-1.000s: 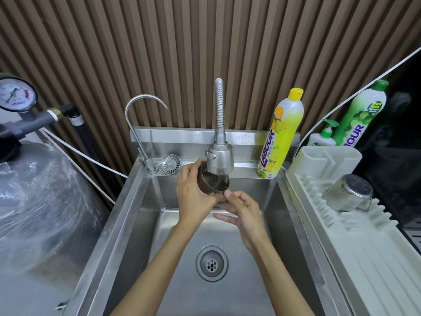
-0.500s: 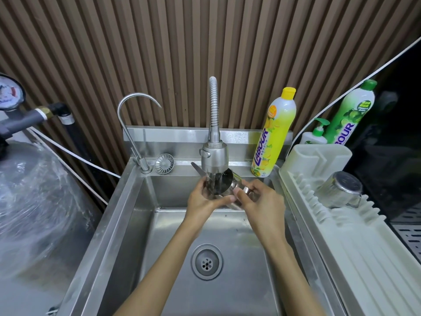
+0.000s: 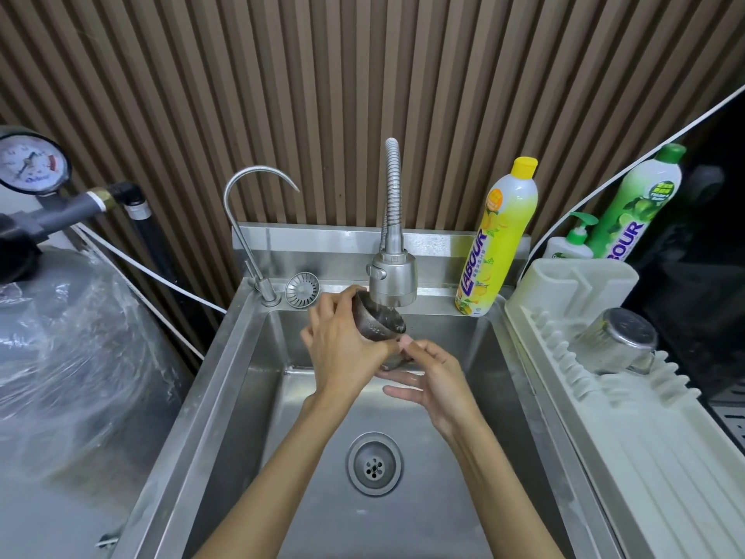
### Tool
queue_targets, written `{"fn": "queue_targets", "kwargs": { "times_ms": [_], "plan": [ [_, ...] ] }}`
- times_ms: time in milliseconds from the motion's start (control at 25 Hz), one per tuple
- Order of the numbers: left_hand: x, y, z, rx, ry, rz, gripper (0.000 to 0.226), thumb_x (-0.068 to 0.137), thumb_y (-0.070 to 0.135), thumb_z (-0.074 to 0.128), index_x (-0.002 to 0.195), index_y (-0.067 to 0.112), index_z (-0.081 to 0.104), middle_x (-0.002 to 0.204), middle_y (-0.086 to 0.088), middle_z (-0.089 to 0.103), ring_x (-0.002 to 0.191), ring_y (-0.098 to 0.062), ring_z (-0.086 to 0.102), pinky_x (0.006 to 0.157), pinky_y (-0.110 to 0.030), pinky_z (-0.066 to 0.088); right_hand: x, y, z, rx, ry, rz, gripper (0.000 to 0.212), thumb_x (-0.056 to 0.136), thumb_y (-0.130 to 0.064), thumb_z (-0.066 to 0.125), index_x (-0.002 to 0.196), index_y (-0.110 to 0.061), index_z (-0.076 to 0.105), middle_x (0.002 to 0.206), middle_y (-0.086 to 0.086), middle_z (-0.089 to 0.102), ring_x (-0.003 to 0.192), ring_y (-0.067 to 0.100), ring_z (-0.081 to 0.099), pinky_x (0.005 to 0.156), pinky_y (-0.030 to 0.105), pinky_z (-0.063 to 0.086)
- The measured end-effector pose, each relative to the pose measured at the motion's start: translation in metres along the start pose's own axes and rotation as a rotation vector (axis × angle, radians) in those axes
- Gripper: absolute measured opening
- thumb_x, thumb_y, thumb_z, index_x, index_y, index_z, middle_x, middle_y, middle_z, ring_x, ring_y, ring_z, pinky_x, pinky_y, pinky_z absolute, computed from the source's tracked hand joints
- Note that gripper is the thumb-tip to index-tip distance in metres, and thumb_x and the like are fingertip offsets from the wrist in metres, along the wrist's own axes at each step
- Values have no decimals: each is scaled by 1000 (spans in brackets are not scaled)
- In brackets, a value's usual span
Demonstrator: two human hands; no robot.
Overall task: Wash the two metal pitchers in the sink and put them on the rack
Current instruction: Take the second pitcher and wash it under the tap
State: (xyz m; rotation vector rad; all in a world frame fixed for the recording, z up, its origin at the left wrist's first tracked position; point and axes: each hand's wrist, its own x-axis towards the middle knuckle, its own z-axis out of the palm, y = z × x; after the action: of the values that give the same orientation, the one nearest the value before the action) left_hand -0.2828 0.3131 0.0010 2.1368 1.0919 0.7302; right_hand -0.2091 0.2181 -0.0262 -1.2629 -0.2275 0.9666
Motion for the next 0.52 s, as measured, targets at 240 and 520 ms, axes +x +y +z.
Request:
{"fn": "queue_targets", "kwargs": {
  "times_ms": [240, 520],
  "plan": [
    [-15, -14, 20, -386, -173, -266, 66, 41, 55, 82, 97, 22, 67, 99, 2, 70, 93, -14, 66, 80, -23, 53, -16, -34, -13, -620, 328, -192, 28, 79, -27, 69, 61, -13, 53, 73, 17, 66, 50, 32, 68, 50, 40, 58],
    [-6, -13, 41, -732, -266, -245, 75, 49, 5, 87, 116, 11, 54, 104, -6, 70, 99, -22, 66, 87, -30, 52, -11, -22, -18, -670, 366, -440, 21, 81, -19, 67, 65, -27, 55, 105, 1, 72, 83, 17, 70, 72, 45, 59]
  ]
}}
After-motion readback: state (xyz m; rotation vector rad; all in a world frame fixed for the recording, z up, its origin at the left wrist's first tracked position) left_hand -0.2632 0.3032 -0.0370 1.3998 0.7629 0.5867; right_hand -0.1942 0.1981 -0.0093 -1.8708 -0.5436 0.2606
